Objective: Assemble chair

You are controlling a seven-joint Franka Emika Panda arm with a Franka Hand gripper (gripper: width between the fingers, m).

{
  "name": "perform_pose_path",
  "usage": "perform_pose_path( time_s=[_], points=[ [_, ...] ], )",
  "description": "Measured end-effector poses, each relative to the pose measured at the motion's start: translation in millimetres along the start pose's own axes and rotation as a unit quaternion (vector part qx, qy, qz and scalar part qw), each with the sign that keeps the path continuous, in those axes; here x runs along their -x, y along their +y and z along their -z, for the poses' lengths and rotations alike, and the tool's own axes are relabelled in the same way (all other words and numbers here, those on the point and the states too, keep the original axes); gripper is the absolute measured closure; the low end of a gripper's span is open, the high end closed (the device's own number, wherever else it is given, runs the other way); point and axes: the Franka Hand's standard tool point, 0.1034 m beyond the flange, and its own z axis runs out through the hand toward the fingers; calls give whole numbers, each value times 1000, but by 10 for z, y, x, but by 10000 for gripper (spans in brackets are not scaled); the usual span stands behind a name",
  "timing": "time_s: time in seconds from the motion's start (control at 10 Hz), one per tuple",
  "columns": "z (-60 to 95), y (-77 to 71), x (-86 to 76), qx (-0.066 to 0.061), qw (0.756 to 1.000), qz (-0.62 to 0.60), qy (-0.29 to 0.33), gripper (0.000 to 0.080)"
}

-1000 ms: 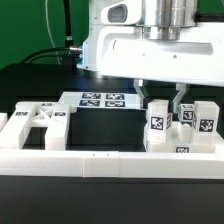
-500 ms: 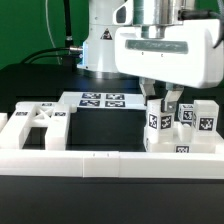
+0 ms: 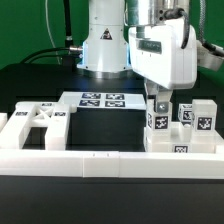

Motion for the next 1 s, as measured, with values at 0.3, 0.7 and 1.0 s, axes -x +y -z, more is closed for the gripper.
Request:
perform_pose_path(
  time_s=[0.3,0.7,1.0],
  points=[
    [-3,1,-20,-5,993,-117,-7,511],
    [4,-11,-102,-12,975,-222,-6,511],
    [-1,-8,-91,-12,975,-222,-6,300]
  ],
)
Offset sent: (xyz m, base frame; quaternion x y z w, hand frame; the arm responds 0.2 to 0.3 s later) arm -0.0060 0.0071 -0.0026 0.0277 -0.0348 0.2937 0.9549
